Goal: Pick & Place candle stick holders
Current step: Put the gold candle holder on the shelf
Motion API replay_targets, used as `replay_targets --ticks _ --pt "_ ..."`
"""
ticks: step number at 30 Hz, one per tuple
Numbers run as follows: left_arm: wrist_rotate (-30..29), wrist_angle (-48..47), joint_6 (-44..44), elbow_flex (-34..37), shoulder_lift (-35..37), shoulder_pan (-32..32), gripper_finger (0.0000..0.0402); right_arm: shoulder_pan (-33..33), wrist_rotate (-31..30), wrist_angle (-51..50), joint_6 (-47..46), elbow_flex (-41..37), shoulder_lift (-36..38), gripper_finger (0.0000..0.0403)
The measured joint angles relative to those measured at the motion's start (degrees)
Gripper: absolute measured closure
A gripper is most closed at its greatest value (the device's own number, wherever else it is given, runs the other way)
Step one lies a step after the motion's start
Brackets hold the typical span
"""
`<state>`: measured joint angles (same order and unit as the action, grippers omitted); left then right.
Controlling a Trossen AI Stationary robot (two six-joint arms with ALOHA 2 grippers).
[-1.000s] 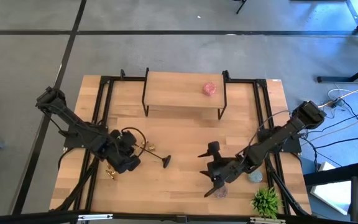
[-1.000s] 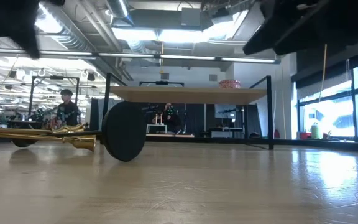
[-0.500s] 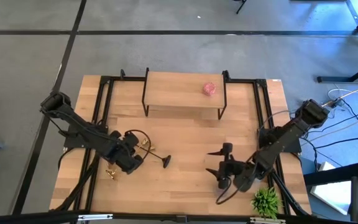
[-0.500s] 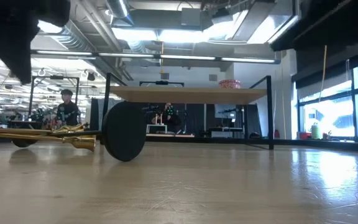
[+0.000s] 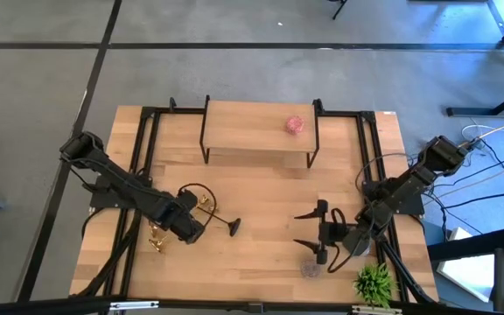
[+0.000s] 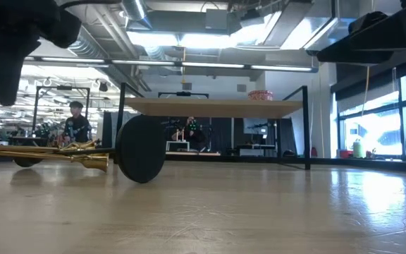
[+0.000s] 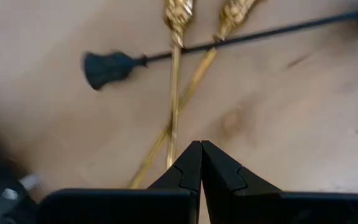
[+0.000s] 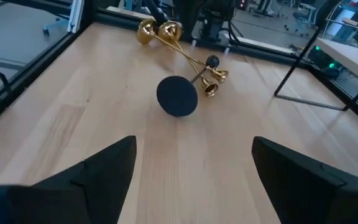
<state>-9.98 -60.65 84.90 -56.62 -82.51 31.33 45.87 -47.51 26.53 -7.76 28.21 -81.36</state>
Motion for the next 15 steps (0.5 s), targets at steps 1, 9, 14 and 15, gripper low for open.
replay_targets --ticks 1,9,14,15 --pt "0.8 0.0 0.0 0.0 -0.3 0.0 0.0398 0.0 0.0 0.2 0.4 0.0 0.0 0.0081" --pt "7.5 -0.2 -0.1 0.0 -5.7 2.2 0.0397 -0.1 0.2 1.6 1.3 0.0 0.0 0.0081" --pt "10.9 0.1 -0.2 0.0 -8.6 2.7 0.0397 -0.2 0.2 2.2 1.4 0.0 0.0 0.0081" --pt "11.4 0.3 -0.5 0.0 -9.0 2.7 0.0397 -0.4 0.2 2.2 1.4 0.0 0.0 0.0081"
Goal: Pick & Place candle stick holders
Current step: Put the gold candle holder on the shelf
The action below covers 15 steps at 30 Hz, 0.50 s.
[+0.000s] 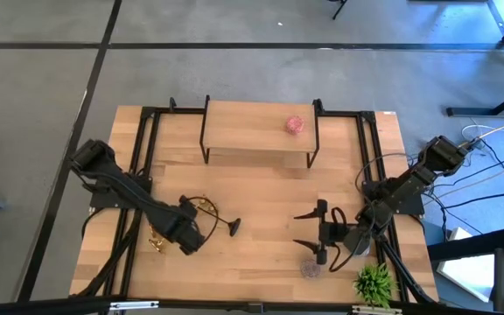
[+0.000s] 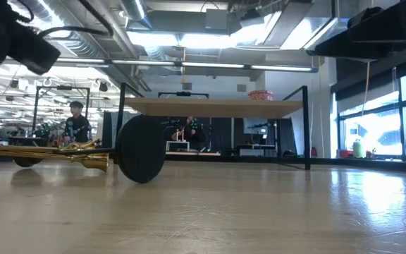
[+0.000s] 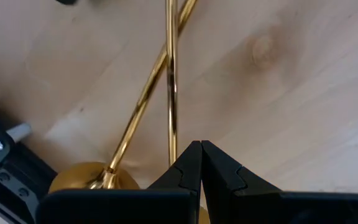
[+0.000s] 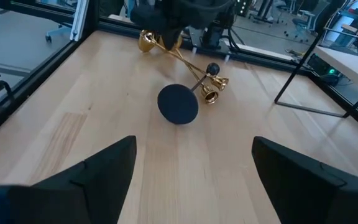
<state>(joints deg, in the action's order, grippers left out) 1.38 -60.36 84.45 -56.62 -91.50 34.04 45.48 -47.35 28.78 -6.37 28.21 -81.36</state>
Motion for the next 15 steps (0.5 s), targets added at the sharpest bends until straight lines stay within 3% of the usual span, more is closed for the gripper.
replay_targets --ticks 8,15 --pt "1.0 0.4 -1.9 0.0 -1.0 -0.6 0.0397 -0.5 0.0 0.3 0.0 0.0 0.0 0.0081" --pt "-0.3 0.2 -11.5 0.0 -1.0 -2.6 0.0399 -0.5 0.0 1.2 0.9 0.0 0.0 0.0081"
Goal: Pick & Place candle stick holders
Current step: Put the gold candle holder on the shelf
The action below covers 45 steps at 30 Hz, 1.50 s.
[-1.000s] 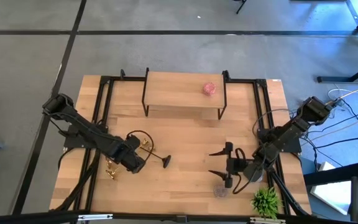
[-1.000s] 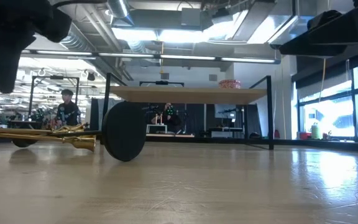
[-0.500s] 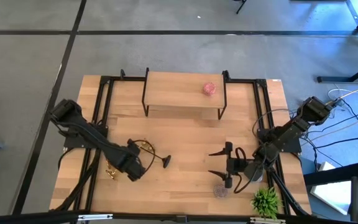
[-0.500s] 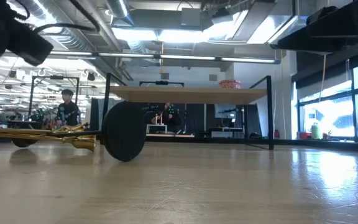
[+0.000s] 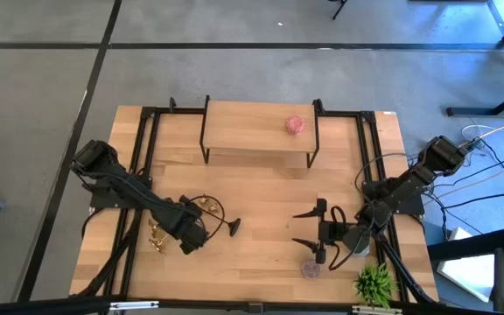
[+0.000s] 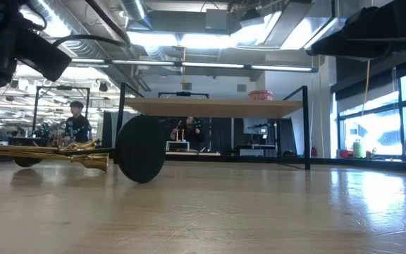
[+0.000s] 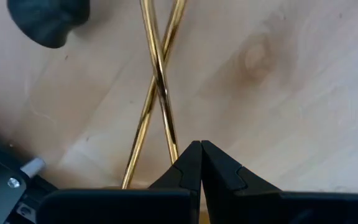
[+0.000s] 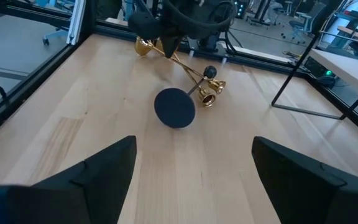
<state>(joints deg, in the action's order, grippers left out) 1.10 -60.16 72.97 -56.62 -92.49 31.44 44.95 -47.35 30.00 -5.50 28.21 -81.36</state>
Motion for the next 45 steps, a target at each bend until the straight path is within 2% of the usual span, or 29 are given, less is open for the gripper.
replay_targets --ticks 7,14,18,25,28,33,38,45 --pt "4.0 -0.3 -1.7 -0.2 0.0 -0.4 0.0399 -0.6 0.0 0.0 0.0 0.0 0.0 0.0081" --pt "0.0 -4.5 -0.3 -3.7 0.0 1.5 0.0399 -1.9 3.2 0.7 -0.1 0.0 0.0 0.0081" --pt "-0.1 -7.6 2.4 -6.1 0.0 3.6 0.0399 -2.4 4.1 0.9 -0.1 0.0 0.0 0.0081" --pt "6.8 -6.0 6.2 -6.6 0.0 7.3 0.0387 -2.4 4.4 1.0 -0.2 0.0 0.0 0.008" --pt "7.0 -6.7 8.0 -6.6 0.0 8.1 0.0364 -2.4 4.7 1.2 -0.2 0.0 0.0 0.008" --pt "0.6 -7.6 8.0 -6.6 0.0 6.9 0.0298 -2.4 4.7 1.1 -0.2 0.0 0.0 0.008" --pt "-3.2 -7.8 6.9 -6.6 0.0 5.3 0.0242 -2.4 4.7 1.1 -0.2 0.0 0.0 0.008" --pt "-3.6 -7.5 7.6 -6.6 -0.5 4.8 0.0227 -2.4 4.7 1.1 -0.2 0.0 0.0 0.008"
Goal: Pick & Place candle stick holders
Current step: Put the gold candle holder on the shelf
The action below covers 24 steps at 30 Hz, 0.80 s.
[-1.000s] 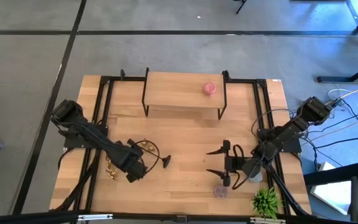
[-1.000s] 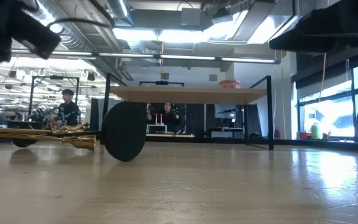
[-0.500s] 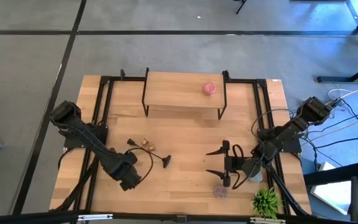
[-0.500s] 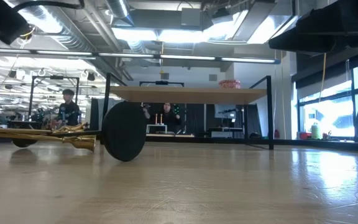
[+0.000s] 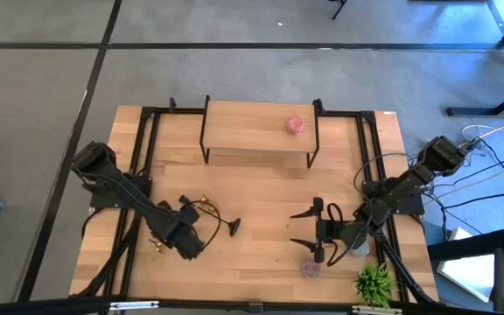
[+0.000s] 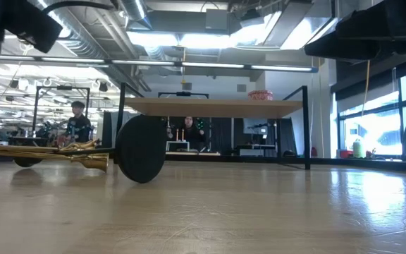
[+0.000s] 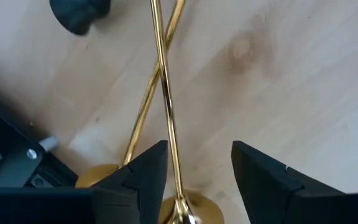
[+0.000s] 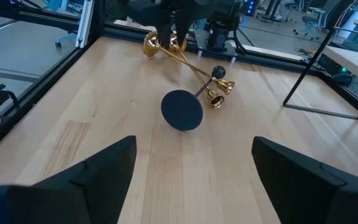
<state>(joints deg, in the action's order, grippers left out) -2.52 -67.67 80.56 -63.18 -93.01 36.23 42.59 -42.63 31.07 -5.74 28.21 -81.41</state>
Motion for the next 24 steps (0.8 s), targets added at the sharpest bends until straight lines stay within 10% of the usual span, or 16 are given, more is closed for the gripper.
replay_targets --ticks 24 --pt "2.3 8.5 0.2 6.9 -2.3 0.4 0.0247 -0.3 0.9 0.0 -0.9 0.0 0.0 0.008"
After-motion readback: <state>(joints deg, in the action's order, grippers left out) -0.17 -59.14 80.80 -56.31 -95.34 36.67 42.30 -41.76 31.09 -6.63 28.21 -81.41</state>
